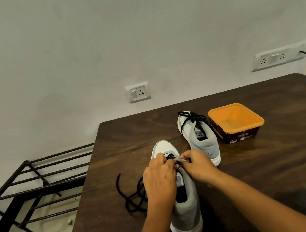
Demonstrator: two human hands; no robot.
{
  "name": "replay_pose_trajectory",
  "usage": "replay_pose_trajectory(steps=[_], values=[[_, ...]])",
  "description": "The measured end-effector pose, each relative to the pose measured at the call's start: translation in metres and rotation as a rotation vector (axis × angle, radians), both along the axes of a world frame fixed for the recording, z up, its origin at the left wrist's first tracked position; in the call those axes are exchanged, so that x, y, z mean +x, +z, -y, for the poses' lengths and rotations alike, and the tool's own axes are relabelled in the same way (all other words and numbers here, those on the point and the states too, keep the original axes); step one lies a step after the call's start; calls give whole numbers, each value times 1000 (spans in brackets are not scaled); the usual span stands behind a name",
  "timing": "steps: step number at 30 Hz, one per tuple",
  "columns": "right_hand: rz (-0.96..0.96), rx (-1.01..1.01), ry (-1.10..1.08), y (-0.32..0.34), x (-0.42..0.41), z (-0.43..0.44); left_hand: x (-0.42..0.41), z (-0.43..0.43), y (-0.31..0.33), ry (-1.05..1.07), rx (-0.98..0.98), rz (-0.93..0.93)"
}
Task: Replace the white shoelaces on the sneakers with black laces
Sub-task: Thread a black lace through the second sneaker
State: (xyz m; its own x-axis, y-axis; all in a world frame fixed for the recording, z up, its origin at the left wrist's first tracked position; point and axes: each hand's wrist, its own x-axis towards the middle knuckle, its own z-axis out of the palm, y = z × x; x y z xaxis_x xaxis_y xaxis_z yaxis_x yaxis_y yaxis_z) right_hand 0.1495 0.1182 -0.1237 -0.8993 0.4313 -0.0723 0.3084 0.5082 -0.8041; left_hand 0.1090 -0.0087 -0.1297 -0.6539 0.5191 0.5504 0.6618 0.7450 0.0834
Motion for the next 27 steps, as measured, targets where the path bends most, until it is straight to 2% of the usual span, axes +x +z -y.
replay_pose_trajectory(steps=[4,14,22,27], values=[[8,61,12,1,0,2,-2,1,-5,13,25,15],[3,61,54,2,0,1,0,2,-7,113,86,-52],[-3,-114,16,1,1,1,-2,4,-17,137,10,-117],[-5,-55,16,-3,-1,3,1,0,-21,136,-28,-110]])
